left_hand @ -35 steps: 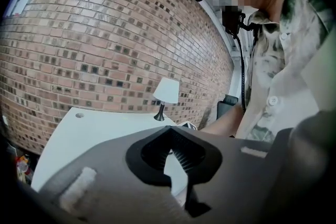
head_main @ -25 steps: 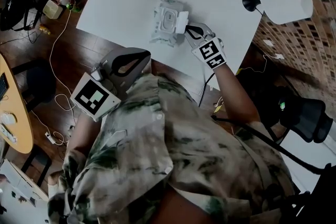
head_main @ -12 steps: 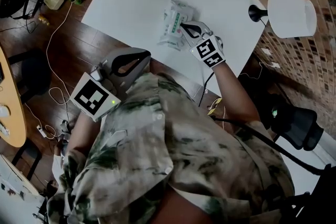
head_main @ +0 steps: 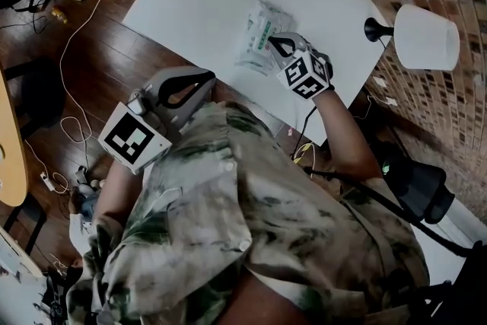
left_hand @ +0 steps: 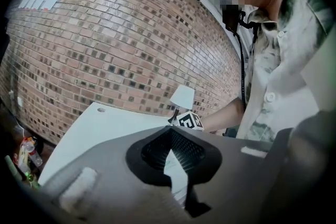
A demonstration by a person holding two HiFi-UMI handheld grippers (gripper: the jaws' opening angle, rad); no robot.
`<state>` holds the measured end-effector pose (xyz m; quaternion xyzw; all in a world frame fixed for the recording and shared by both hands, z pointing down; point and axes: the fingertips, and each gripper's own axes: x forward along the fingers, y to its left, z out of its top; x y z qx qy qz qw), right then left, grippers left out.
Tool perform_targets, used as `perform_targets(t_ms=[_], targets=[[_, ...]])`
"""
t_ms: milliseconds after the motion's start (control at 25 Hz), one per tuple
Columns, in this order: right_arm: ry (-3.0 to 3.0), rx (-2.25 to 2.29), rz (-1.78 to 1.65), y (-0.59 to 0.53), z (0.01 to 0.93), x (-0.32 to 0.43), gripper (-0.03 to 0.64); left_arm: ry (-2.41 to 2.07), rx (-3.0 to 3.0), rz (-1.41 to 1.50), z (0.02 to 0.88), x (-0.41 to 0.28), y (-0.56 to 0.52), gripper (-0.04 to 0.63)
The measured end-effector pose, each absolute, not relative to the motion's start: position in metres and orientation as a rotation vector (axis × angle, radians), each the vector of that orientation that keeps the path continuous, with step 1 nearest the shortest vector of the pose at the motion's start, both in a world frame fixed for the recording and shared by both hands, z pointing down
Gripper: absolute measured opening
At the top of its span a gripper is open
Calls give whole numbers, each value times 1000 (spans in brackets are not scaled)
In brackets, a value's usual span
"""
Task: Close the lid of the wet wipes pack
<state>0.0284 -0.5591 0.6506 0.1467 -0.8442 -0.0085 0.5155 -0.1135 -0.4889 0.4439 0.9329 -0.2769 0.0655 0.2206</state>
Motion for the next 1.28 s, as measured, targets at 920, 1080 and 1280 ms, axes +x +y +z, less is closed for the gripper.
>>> perform_targets(t_ms=[920,1080,1280], targets=[[-1763,137,-60,-567,655,16,3,-746,2579,133,445,-123,-477,0],[-1781,156,-58,-572,649,7,3,-743,2587,129,443,-124,-478,0],[-1785,135,-70,-573,646,-2,3,-743,2588,117,444,-129,-482,0]])
